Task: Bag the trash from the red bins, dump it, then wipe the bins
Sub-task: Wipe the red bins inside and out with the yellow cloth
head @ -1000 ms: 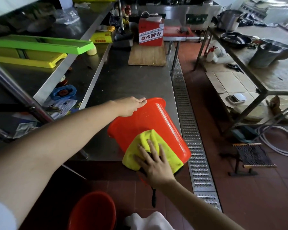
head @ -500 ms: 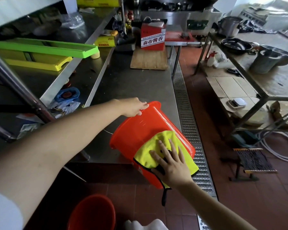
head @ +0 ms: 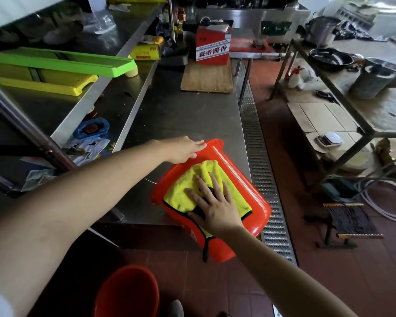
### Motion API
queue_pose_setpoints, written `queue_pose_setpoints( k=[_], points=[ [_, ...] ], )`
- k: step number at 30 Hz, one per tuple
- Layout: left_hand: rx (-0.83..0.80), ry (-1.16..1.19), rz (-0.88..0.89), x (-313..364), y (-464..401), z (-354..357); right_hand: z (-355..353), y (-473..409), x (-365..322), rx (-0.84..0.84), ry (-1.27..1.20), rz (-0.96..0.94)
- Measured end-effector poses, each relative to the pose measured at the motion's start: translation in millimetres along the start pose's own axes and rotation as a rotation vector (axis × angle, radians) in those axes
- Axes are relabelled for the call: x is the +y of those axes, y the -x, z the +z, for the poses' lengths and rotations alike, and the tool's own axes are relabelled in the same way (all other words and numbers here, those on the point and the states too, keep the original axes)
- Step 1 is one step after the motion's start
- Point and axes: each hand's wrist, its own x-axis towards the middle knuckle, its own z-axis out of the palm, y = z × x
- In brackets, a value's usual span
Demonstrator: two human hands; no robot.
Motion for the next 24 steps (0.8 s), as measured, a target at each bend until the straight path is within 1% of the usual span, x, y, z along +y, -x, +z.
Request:
queue_pose_setpoints(
  k=[5,8,13,19,21,24],
  points=[
    [0.052,0.093,-0.039,0.3,3.6,7.5,1.0,86.0,39.8,0.052,-0.053,0.028],
    [0.058,0.167,-0.049,-3.1,6.6,12.3,-3.3,101.3,47.3,0.027,-0.072,0.020],
    [0.071,0.303,-0.033,-12.3,19.3,16.9,-7.3,57.0,27.5,-0.020,-0.065,0.034],
    [0.087,0.242,0.000,-14.1,26.3,20.6,-8.0,-29.7,1.9,-0.015,-0.070,0.103],
    [0.076,0.240,0.000,-15.2,27.0,23.0,-7.1,-33.7,3.7,-0.016,-0.063,0.096],
    [0.084,0.279,0.004,-18.0,31.3,30.0,-6.6,-5.2,15.9,-0.009,-0.065,0.042]
  ],
)
